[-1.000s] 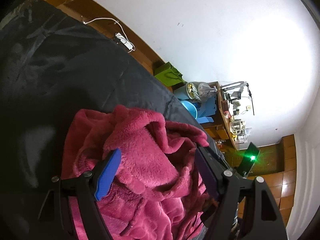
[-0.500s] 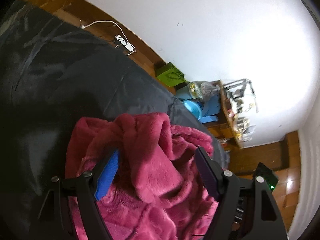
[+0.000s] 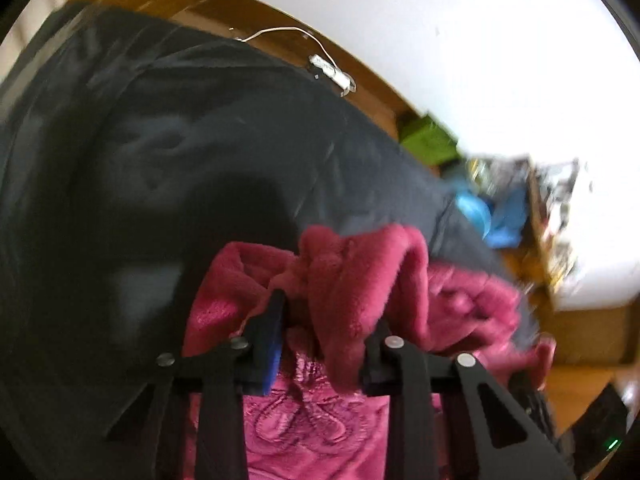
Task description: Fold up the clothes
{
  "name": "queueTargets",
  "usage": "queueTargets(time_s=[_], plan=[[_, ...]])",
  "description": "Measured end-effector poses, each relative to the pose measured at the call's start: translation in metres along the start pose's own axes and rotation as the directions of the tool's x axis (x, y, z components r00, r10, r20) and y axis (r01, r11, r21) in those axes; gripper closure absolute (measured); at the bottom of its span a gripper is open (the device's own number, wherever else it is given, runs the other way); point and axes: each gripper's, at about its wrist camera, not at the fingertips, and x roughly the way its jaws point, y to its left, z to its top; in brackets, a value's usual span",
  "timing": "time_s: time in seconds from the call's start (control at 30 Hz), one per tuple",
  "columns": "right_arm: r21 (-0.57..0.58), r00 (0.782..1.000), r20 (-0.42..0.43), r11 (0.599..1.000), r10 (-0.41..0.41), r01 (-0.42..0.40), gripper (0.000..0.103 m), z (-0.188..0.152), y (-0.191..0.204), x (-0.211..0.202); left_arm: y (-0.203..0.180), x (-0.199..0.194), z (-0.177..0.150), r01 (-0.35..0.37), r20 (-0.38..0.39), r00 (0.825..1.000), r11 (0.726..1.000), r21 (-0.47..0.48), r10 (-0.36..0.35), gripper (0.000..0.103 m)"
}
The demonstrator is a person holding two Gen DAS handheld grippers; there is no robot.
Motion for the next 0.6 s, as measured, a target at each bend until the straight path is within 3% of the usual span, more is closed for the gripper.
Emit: queueTargets(time_s=[0.1, 0.17, 0.23, 0.27, 0.33, 0.4, 0.47, 0.5, 0.6], plan=[[0.009, 0.995, 0.057, 0.997, -0.078, 0.077, 0.088, 0.001, -0.008, -0.015, 0.000, -0.008, -0.008, 0.015, 0.056, 0.998, 0.999, -0.037, -0.013, 0.071], [0.007, 0.992, 0.029, 0.993, -0.121, 0.121, 0.088, -0.001, -0.015, -0.003, 0.001, -0.007, -0.006, 0.033, 0.069, 0.997, 0.998, -0.060, -0.029, 0.068], [0.016, 0.991, -0.009, 0.991, -0.132, 0.133, 0.088, -0.006, -0.022, 0.008, 0.004, -0.006, -0.004, 0.055, 0.059, 0.997, 0.996, -0.074, -0.051, 0.051], [0.022, 0.991, -0.027, 0.991, -0.133, 0.133, 0.087, -0.009, -0.025, 0.013, 0.005, -0.008, -0.004, 0.079, 0.061, 0.995, 0.994, -0.072, -0.074, 0.048], [0.051, 0.995, -0.038, 0.995, -0.087, 0.089, 0.087, -0.013, -0.027, 0.013, 0.005, -0.015, -0.003, 0.114, 0.078, 0.991, 0.992, -0.054, -0.109, 0.034], [0.080, 0.999, -0.037, 0.997, -0.022, 0.025, 0.078, -0.016, -0.029, 0.008, 0.004, -0.024, -0.005, 0.130, 0.106, 0.986, 0.991, -0.020, -0.127, 0.030], [0.100, 0.998, -0.046, 0.995, 0.033, -0.028, 0.029, -0.018, -0.030, 0.005, 0.002, -0.029, -0.007, 0.159, 0.109, 0.981, 0.987, 0.006, -0.158, 0.028], [0.108, 0.997, -0.045, 0.992, 0.063, -0.057, 0.024, -0.019, -0.029, 0.004, 0.001, -0.031, -0.008, 0.171, 0.102, 0.980, 0.985, 0.017, -0.171, 0.028], [0.125, 0.983, -0.076, 0.980, 0.168, -0.158, 0.023, -0.019, -0.028, 0.009, -0.002, -0.035, -0.014, 0.155, 0.097, 0.982, 0.986, 0.057, -0.160, 0.028]])
